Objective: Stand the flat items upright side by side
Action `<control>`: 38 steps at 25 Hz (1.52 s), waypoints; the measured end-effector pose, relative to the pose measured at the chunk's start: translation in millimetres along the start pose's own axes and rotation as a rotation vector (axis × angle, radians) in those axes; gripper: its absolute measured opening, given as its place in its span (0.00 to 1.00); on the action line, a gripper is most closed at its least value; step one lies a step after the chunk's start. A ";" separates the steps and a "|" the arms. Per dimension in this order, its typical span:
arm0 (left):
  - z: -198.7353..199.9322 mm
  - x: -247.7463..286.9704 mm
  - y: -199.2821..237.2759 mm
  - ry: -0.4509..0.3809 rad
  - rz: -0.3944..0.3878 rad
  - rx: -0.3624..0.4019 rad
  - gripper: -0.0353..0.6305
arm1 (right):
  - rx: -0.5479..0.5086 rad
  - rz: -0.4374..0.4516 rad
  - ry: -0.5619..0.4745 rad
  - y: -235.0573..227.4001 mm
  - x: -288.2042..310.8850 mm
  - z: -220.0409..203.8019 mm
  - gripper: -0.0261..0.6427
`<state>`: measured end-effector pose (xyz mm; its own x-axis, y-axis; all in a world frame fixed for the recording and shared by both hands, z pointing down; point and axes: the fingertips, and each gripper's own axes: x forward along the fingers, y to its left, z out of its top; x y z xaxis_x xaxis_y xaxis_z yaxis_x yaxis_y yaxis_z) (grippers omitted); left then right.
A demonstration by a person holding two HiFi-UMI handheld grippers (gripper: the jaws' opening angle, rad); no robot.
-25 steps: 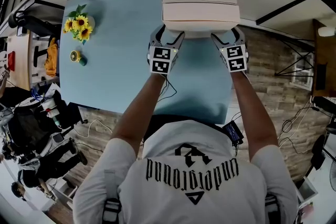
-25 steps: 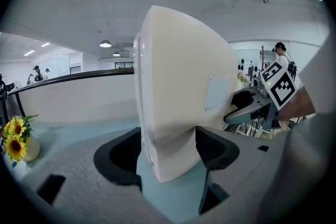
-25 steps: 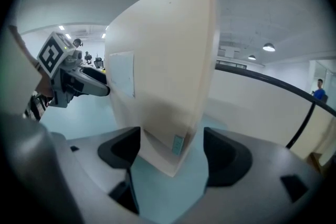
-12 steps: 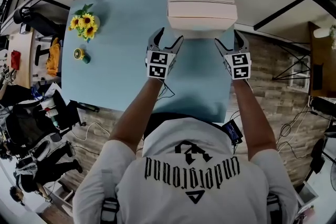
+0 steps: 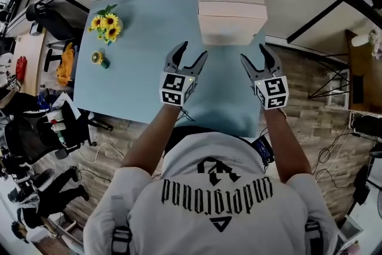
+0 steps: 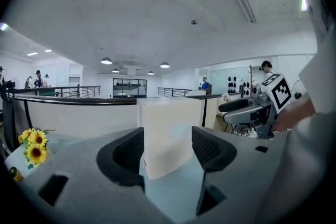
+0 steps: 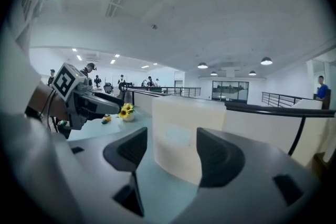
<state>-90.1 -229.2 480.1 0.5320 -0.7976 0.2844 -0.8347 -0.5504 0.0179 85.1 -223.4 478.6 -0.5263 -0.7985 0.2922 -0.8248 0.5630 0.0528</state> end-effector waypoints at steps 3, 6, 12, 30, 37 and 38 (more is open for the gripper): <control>14.2 -32.6 -10.1 -0.042 -0.016 0.002 0.42 | -0.009 0.044 -0.051 26.9 -18.7 21.4 0.43; 25.2 -67.1 -16.7 -0.083 -0.033 -0.017 0.33 | -0.008 0.076 -0.096 54.6 -37.0 40.3 0.37; 38.9 -123.3 -20.4 -0.124 -0.094 0.014 0.17 | -0.013 0.118 -0.155 113.8 -63.2 72.0 0.25; 16.8 -310.6 35.3 -0.157 -0.271 0.087 0.05 | -0.031 0.070 -0.164 297.4 -106.7 102.6 0.05; 12.0 -350.5 22.0 -0.170 -0.290 0.076 0.05 | -0.041 0.075 -0.181 323.7 -138.7 105.5 0.05; 12.7 -354.4 17.8 -0.173 -0.287 0.077 0.05 | -0.045 0.080 -0.184 324.8 -143.8 105.9 0.05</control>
<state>-291.7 40.6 367.4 0.7656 -0.6335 0.1117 -0.6375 -0.7705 -0.0009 -129.0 51.7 352.5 -0.6221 -0.7741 0.1175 -0.7710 0.6318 0.0802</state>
